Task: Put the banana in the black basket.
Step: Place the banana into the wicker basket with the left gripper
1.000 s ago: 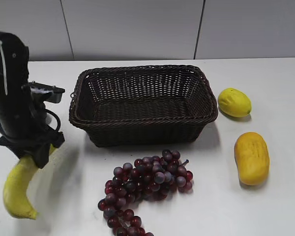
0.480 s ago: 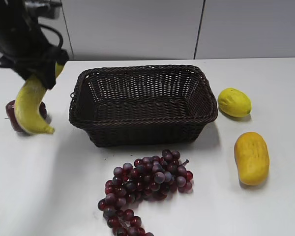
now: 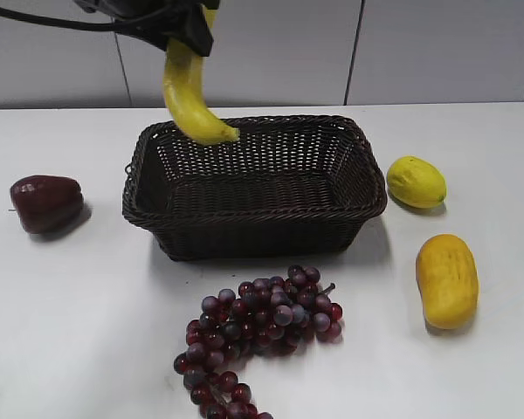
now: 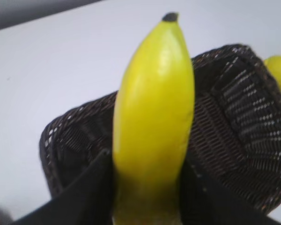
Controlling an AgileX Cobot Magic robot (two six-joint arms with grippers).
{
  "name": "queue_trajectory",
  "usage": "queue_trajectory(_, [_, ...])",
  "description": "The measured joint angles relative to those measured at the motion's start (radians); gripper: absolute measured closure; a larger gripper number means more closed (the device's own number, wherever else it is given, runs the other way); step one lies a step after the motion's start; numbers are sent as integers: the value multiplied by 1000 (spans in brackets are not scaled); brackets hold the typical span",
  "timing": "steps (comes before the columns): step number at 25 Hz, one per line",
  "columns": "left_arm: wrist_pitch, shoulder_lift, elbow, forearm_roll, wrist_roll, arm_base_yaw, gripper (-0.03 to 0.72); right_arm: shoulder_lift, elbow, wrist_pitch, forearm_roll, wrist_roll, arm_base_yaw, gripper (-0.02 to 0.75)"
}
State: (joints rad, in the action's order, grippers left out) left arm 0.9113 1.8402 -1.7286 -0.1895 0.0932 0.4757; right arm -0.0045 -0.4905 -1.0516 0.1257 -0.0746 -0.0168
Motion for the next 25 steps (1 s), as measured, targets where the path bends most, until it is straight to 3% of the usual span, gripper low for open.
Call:
queue_trajectory(6, [-140,87,0,-70,0,33,390,0,0,0,0,0,0,187])
queue_trajectory(16, [-83,245,0,-25,-1,33,373,0,0,0,0,0,0,187])
queue_trajectory(18, [-76,253,0,1,-1,33,333,0,0,0,0,0,0,187])
queue_trajectory(23, [-74,259,-1,28,-1,33,87,0,0,0,0,0,0,187])
queue_trajectory(25, [-64,259,-1,29,-1,33,48,0,0,0,0,0,0,187])
